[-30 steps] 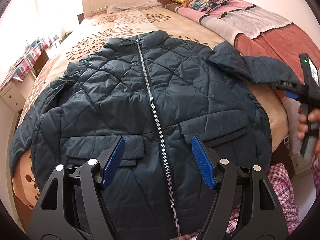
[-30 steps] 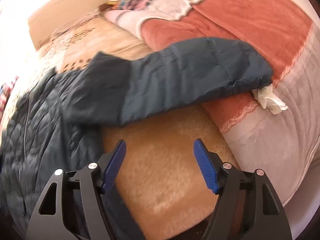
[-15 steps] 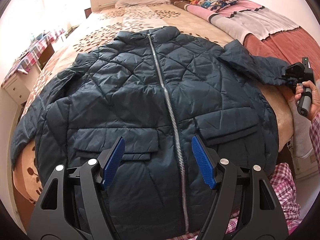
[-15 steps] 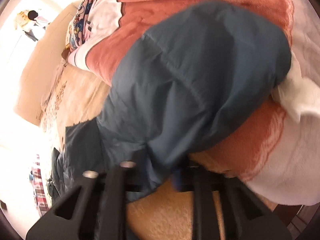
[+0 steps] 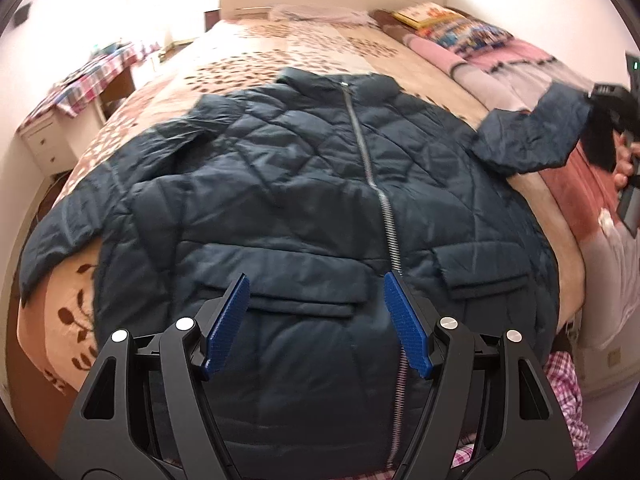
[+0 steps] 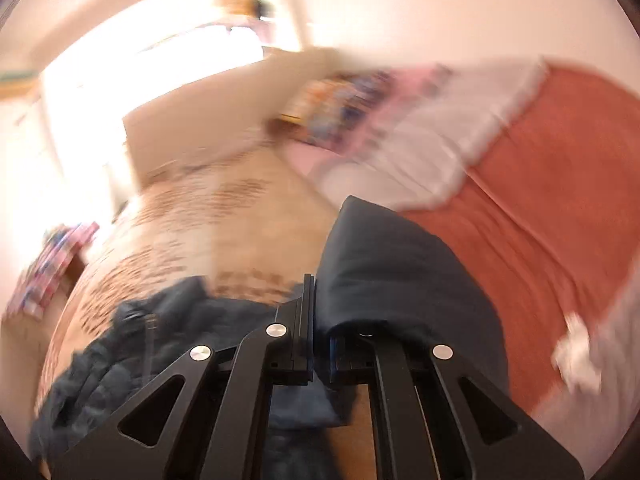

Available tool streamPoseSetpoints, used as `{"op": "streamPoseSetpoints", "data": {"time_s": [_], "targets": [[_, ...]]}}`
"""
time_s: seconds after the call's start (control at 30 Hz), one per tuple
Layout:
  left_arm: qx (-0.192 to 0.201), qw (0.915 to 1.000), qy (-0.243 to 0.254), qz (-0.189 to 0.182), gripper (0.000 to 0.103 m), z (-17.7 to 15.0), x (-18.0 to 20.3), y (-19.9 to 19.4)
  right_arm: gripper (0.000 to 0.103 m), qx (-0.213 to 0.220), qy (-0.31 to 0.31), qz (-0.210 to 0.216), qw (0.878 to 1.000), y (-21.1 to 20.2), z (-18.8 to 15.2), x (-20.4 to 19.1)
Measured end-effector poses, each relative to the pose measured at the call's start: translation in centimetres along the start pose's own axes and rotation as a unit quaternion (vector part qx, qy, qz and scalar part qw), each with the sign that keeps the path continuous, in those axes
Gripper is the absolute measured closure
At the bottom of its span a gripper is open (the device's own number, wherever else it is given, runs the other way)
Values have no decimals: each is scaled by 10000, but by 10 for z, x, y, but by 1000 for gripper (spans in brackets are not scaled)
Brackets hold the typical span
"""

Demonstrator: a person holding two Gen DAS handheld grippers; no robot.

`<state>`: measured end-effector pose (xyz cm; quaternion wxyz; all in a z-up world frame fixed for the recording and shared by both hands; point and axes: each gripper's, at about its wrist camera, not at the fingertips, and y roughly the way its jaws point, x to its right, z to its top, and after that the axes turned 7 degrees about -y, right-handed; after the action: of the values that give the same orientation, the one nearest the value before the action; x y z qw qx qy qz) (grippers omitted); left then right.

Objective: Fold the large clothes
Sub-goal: 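Carry the sleeve across the jacket front with the right tool and release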

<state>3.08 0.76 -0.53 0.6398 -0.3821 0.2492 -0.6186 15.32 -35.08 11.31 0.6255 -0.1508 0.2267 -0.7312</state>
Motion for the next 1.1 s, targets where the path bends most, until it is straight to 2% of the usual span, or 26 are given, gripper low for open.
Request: {"op": "streamPoseSetpoints", "data": {"time_s": [0.1,0.2,0.3,0.4,0.5,0.63,0.67,0.77,0.97,1.1], "targets": [[122,9997,-213,58,34,4,-19,-4,97,201,-981,498,9937,-10,12,-75],[247,9987,-425,104,34,7,-36,-9,97,98,-1621,909,9825,-7,6,-135],[297,9974,-634,150,34,6,-54,-11,97,-252,-2247,1281,9657,8,-23,-199],[306,9964,-756,221,34,3,-68,-12,97,-610,-2591,1394,9538,28,-54,-238],[276,9953,-880,299,34,-1,-84,-9,97,-1154,-2826,1408,9418,50,-92,-271],[214,9944,-967,381,34,-2,-96,-3,96,-2112,-2928,1505,9203,87,-138,-281],[200,9942,-981,394,34,-2,-98,-1,91,-2266,-2878,1581,9170,87,-146,-282],[189,9942,-976,413,34,2,-100,4,23,-2645,-2416,2122,9092,87,-155,-273],[280,9958,-774,390,34,16,-85,9,23,-2692,-1655,2657,9108,69,-145,-241],[427,9985,-303,189,34,33,-54,10,23,-2385,-1295,2628,9259,38,-139,-207]]}}
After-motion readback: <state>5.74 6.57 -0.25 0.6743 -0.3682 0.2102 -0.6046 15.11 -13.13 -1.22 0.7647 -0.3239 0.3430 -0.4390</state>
